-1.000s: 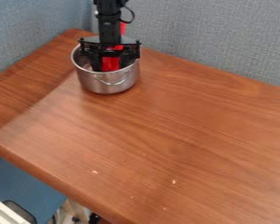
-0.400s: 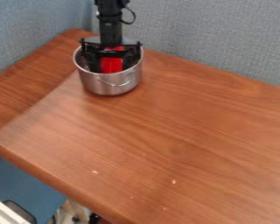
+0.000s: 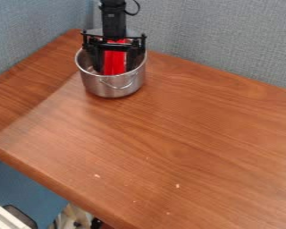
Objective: Put the red object in the metal pot
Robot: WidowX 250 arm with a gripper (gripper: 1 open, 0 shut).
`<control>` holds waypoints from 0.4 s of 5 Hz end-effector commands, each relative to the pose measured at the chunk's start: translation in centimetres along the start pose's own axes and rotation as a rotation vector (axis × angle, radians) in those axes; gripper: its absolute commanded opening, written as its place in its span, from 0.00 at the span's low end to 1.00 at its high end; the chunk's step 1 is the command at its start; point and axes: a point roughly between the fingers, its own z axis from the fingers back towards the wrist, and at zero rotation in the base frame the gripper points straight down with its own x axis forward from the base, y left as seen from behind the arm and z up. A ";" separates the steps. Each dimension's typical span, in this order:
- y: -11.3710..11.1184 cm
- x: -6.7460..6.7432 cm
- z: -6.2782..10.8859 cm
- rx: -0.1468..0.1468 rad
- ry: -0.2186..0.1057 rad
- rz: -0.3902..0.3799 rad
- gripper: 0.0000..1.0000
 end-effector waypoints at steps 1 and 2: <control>-0.6 0.3 4.0 -0.011 -0.108 -0.016 1.00; -0.7 0.3 4.2 -0.006 -0.108 -0.020 1.00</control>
